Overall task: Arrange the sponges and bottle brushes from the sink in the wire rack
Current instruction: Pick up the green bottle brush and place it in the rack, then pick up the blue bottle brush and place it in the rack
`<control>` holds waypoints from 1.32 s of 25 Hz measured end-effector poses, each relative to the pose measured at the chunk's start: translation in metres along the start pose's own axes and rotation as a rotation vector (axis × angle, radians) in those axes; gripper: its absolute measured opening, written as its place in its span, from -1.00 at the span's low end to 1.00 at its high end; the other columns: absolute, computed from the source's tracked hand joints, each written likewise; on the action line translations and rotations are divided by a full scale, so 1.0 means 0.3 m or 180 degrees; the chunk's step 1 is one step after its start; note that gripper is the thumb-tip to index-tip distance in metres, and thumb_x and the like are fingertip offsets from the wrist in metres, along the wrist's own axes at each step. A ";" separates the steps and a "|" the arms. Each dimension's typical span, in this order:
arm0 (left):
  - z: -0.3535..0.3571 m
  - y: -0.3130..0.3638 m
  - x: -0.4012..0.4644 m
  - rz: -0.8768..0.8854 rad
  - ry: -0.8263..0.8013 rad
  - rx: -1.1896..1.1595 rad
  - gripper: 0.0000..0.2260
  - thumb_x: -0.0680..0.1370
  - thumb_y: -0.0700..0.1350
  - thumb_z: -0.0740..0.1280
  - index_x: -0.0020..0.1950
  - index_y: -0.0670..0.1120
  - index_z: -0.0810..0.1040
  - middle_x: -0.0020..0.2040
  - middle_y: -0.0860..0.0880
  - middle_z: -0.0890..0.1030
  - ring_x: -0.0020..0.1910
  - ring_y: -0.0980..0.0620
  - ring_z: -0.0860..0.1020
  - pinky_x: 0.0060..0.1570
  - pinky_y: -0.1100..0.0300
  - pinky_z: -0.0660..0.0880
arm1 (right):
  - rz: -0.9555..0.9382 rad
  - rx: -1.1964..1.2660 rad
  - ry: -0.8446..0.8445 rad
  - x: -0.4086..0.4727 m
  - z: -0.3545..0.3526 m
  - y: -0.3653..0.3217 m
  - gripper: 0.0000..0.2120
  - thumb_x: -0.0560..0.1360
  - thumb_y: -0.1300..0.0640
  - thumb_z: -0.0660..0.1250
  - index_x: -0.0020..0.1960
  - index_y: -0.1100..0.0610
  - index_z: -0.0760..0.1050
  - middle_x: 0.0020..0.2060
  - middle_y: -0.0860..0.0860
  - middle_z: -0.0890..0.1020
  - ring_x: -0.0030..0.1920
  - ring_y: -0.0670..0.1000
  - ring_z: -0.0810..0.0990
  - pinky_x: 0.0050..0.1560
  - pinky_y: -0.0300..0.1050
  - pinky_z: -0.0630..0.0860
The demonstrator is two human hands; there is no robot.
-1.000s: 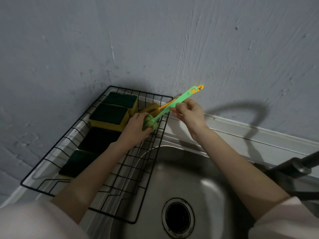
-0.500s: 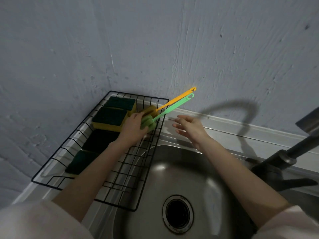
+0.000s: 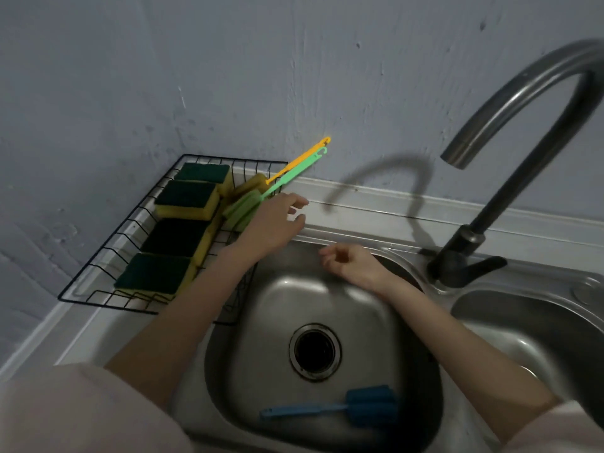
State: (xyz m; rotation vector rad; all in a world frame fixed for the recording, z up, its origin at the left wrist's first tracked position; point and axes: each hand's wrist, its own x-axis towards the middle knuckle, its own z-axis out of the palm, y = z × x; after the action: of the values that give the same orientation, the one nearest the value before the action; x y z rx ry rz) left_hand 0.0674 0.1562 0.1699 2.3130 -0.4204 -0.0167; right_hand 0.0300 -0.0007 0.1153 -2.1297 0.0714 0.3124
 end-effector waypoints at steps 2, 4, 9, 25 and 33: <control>0.083 0.042 -0.050 0.0083 -0.0197 -0.0053 -0.71 0.50 -0.26 0.25 0.22 -0.22 0.48 0.20 -0.20 0.56 0.16 -0.10 0.52 0.08 0.27 0.35 | 0.0075 -0.0559 -0.0147 -0.055 -0.001 0.045 -0.72 0.48 0.24 0.26 0.19 0.18 0.51 -0.04 0.06 0.60 0.03 0.00 0.55 0.20 -0.17 0.42; 0.174 0.049 -0.103 0.0078 -0.0455 -0.0008 -0.70 0.50 -0.26 0.25 0.22 -0.22 0.49 0.21 -0.19 0.56 0.16 -0.11 0.53 0.10 0.27 0.34 | 0.0213 -0.0892 -0.0327 -0.108 0.009 0.096 -0.70 0.47 0.20 0.28 0.20 0.14 0.51 0.08 0.08 0.63 0.14 0.03 0.57 0.24 -0.16 0.42; 0.383 -0.070 -0.251 -0.0251 -0.1144 0.0154 -0.70 0.50 -0.23 0.27 0.24 -0.20 0.49 0.21 -0.18 0.56 0.18 -0.09 0.53 0.17 0.14 0.43 | 0.0730 -0.1137 -0.0979 -0.210 0.070 0.244 -0.65 0.50 0.24 0.25 0.28 0.20 0.42 0.06 0.09 0.57 0.16 0.07 0.54 0.24 -0.08 0.44; 0.611 -0.312 -0.478 -0.0907 -0.3076 0.1219 -0.68 0.53 -0.16 0.25 0.28 -0.14 0.44 0.32 -0.19 0.46 0.28 -0.12 0.44 0.26 0.07 0.38 | 0.1012 -0.2568 -0.1610 -0.307 0.224 0.512 -0.51 0.50 0.22 0.22 0.41 0.11 0.23 0.36 0.18 0.29 0.34 0.22 0.28 0.35 0.10 0.33; 0.617 -0.315 -0.489 -0.0793 -0.3147 0.1604 -0.67 0.52 -0.13 0.28 0.29 -0.11 0.43 0.35 -0.19 0.39 0.32 -0.15 0.38 0.30 0.04 0.36 | 0.0799 -0.2806 -0.1684 -0.334 0.220 0.509 -0.48 0.50 0.10 0.24 0.43 0.13 0.22 0.35 0.19 0.30 0.35 0.21 0.27 0.34 0.12 0.30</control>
State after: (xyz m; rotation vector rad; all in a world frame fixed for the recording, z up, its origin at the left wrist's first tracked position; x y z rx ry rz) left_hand -0.0693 0.1332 -0.0435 2.6927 -0.6594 -1.3461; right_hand -0.1059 -0.0365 -0.0186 -2.8124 -0.1348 1.2261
